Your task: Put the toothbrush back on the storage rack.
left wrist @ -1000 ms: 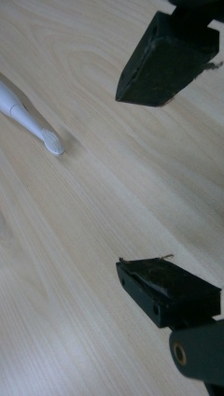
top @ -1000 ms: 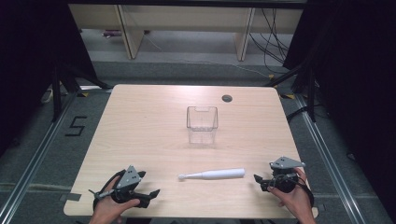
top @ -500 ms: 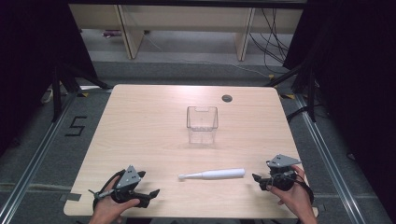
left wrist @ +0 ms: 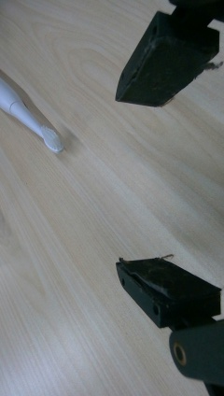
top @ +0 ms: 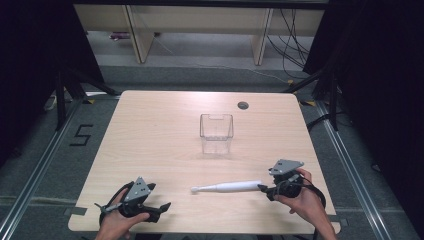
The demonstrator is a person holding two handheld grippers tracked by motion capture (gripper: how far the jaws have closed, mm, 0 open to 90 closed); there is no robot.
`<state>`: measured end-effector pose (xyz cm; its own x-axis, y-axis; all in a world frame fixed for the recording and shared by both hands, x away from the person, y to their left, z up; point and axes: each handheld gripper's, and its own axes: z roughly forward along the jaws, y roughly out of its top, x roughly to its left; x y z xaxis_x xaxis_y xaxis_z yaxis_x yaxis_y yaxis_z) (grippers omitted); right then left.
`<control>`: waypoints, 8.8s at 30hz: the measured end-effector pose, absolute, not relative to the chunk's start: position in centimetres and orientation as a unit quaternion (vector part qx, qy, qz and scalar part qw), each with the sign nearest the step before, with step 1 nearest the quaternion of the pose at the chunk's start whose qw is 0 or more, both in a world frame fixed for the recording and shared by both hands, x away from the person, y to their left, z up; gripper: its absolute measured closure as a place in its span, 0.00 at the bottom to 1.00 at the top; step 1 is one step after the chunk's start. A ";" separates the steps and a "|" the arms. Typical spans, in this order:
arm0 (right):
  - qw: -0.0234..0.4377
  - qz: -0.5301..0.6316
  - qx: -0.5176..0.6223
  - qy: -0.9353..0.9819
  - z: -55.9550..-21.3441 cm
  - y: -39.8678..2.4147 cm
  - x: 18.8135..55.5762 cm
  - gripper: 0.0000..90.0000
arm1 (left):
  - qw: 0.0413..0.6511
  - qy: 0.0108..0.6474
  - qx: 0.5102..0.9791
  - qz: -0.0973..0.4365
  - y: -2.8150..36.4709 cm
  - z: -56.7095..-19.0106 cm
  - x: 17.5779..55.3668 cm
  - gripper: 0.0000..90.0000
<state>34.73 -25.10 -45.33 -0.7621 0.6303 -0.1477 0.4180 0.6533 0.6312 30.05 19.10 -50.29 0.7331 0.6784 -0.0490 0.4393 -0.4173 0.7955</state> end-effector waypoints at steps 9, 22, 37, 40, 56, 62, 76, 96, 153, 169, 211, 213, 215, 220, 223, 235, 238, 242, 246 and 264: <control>0.141 0.261 0.227 0.928 -44.9 -21.3 35.4 0.49 | 0.427 0.340 0.826 0.141 19.1 -50.3 30.0 0.17; 0.106 0.211 0.164 0.958 -45.1 -17.1 37.0 0.57 | 0.422 0.336 0.830 0.141 19.1 -50.3 30.0 0.17; 0.071 0.163 0.120 0.977 -46.1 -13.7 38.2 0.64 | 0.425 0.339 0.827 0.141 19.1 -50.4 30.1 0.17; 0.072 0.150 0.114 0.979 -46.4 -13.2 38.4 0.65 | 0.418 0.335 0.832 0.144 19.2 -50.3 30.1 0.17; 0.052 0.074 0.079 0.993 -47.1 -11.6 39.4 0.73 | 0.421 0.334 0.831 0.142 19.1 -50.4 30.2 0.17; 0.033 0.051 0.071 0.996 -47.3 -11.1 40.1 0.74 | 0.415 0.329 0.836 0.142 19.3 -50.3 30.2 0.17; 0.011 0.012 0.071 0.997 -47.5 -10.2 40.5 0.74 | 0.430 0.342 0.824 0.137 19.0 -50.5 30.0 0.17; 0.049 0.071 0.112 0.990 -45.6 -12.6 39.5 0.75 | 0.418 0.338 0.832 0.139 19.2 -50.4 30.1 0.17; 0.134 0.435 0.238 0.858 -35.9 -17.7 42.7 0.75 | 0.411 0.338 0.835 0.140 19.3 -50.4 30.2 0.17; 0.136 0.443 0.244 0.852 -32.9 -16.3 44.9 0.75 | 0.413 0.340 0.832 0.142 19.3 -50.4 30.2 0.17; 0.126 0.443 0.297 0.836 -32.9 -13.8 52.2 0.75 | 0.419 0.338 0.831 0.141 19.3 -50.5 30.3 0.17; 0.128 0.434 0.294 0.842 -33.3 -13.8 52.6 0.75 | 0.418 0.338 0.832 0.141 19.3 -50.5 30.3 0.17; 0.125 0.427 0.306 0.841 -33.6 -13.6 52.7 0.75 | 0.432 0.344 0.823 0.135 19.1 -50.6 30.2 0.17; 0.129 0.419 0.305 0.846 -34.5 -13.1 53.2 0.75 | 0.433 0.344 0.822 0.135 19.1 -50.5 30.1 0.17; 0.129 0.404 0.305 0.853 -35.0 -12.9 53.4 0.75 | 0.434 0.344 0.822 0.135 19.1 -50.5 30.1 0.17; 0.125 0.368 0.304 0.870 -37.8 -11.8 54.1 0.75 | 0.430 0.341 0.825 0.136 19.2 -50.5 30.2 0.17; 0.125 0.360 0.308 0.872 -38.0 -11.6 54.2 0.75 | 0.430 0.340 0.826 0.134 19.2 -50.4 30.2 0.17; 0.120 0.349 0.312 0.875 -38.3 -11.3 54.1 0.75 | 0.429 0.340 0.826 0.134 19.2 -50.4 30.2 0.17; 0.117 0.348 0.312 0.876 -38.6 -11.2 54.2 0.75 | 0.430 0.340 0.826 0.135 19.2 -50.4 30.2 0.17; 0.102 0.303 0.326 0.890 -40.6 -10.1 54.1 0.75 | 0.429 0.341 0.825 0.135 19.2 -50.4 30.2 0.17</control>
<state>54.12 -10.13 -40.58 -0.7668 0.6416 0.0167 0.5186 0.6042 0.6050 30.18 19.24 -50.42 0.7307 0.6790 -0.0707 0.4479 -0.3987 0.8002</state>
